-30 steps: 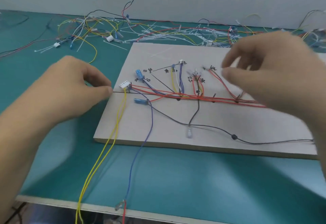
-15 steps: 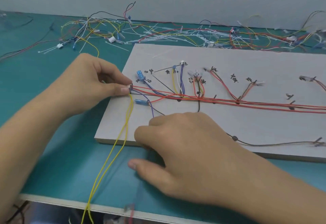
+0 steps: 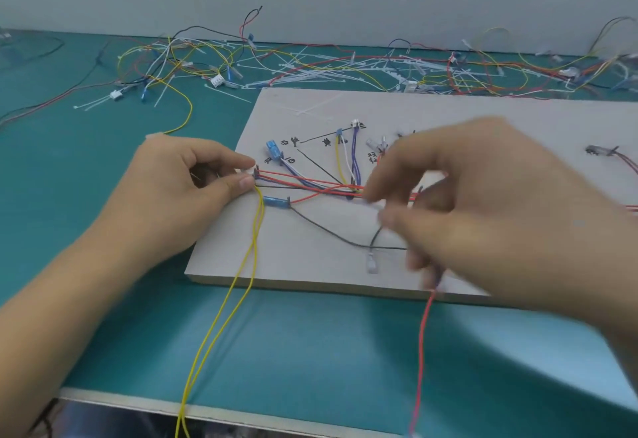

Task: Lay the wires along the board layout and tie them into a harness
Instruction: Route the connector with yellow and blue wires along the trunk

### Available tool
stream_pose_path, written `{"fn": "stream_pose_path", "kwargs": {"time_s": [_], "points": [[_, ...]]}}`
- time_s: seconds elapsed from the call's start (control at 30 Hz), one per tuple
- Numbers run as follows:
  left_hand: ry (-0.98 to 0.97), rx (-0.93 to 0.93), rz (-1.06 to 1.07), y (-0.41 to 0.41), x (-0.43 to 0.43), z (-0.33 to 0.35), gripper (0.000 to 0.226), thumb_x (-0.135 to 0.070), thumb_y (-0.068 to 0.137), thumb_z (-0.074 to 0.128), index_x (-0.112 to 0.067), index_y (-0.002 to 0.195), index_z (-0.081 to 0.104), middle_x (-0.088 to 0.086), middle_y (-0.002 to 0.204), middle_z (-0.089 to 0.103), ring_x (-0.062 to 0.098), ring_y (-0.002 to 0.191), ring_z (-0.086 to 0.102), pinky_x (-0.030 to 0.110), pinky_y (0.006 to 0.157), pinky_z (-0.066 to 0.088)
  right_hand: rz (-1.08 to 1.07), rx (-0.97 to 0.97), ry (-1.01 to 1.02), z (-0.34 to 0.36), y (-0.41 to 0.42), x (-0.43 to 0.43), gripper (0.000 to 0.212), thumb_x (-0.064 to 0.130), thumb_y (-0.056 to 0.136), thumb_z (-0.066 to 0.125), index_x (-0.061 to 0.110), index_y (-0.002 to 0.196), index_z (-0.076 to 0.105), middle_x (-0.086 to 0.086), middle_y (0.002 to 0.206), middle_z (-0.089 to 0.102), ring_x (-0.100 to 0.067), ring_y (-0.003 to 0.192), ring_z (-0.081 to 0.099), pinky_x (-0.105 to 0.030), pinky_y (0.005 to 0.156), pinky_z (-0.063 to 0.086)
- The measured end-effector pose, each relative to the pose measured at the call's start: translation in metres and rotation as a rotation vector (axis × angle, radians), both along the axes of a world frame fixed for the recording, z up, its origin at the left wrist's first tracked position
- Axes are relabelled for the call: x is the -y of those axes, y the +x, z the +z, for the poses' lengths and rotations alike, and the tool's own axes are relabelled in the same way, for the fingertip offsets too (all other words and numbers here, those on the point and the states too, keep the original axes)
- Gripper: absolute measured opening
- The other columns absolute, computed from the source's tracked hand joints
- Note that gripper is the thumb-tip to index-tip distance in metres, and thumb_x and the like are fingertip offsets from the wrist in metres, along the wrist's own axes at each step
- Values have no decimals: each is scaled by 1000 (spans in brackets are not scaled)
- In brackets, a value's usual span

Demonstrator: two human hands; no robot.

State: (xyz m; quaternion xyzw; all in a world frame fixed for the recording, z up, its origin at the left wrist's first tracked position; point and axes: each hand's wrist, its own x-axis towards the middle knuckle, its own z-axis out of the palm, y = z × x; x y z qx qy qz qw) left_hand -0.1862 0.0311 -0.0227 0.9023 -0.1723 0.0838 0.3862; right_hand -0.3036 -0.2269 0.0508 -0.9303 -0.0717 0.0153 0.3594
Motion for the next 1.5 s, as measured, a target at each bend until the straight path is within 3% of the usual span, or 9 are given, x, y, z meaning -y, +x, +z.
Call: {"fn": "stream_pose_path", "kwargs": {"time_s": [0.1,0.27,0.4,0.57,0.77,0.9,1.1,1.3,1.5], "points": [[35,-23,-14,0,0,3,11,-24,87,80,-32,95,80,-21,74,68,2,57,52,6,54,39,-123,-9,31,6,18,32,27,5,88,68,31,84,75,12,51,63,-9,32,53,-21,34,44],[155,-49,-10,5,3,17,12,-33,82,81,-42,88,76,-16,84,68,9,65,58,27,63,45,-107,-170,20,-3,33,44,26,4,85,75,28,76,79,3,54,65,-7,44,55,-15,41,39],[188,65,3,5,20,31,22,-40,80,79,-44,101,72,-17,98,62,5,83,59,21,69,41,-152,-217,8,-2,39,51,31,1,84,68,29,80,80,-6,67,71,-16,56,64,-47,64,59],[164,50,-271,6,60,50,11,-32,84,79,-37,92,75,-17,88,67,0,71,62,8,56,38,-193,-226,-4,-7,41,54,37,-4,84,57,24,77,79,-2,61,69,-19,50,70,-39,66,57],[294,-59,-518,18,101,41,2,-29,85,80,-30,83,79,-17,80,70,6,72,65,12,56,41,-246,-164,-102,-11,45,60,27,12,86,66,34,76,77,1,57,69,-13,48,61,-31,52,48],[288,-47,-545,21,110,35,6,-27,83,82,-31,78,80,-18,71,70,4,68,62,10,54,39,-255,-162,-144,-14,48,60,26,15,88,66,37,77,75,12,62,69,-12,63,62,-27,56,45],[352,-203,-538,28,120,46,9,-26,78,87,-31,74,80,-16,66,74,-1,59,67,17,56,47,-137,-214,62,-10,48,73,8,23,83,76,29,87,78,-1,65,66,-14,55,52,-31,54,41],[280,-234,-581,31,118,41,9,-22,77,88,-28,77,80,-12,68,75,2,61,67,16,57,49,13,-314,178,-2,45,91,30,3,70,88,20,92,77,-13,80,73,-25,63,58,-25,49,45],[241,-131,-546,26,112,33,12,-27,77,89,-36,75,79,-13,71,70,5,63,61,17,56,40,39,-276,124,0,44,95,1,14,86,78,14,86,79,-11,77,77,-21,57,69,-21,51,52]]}}
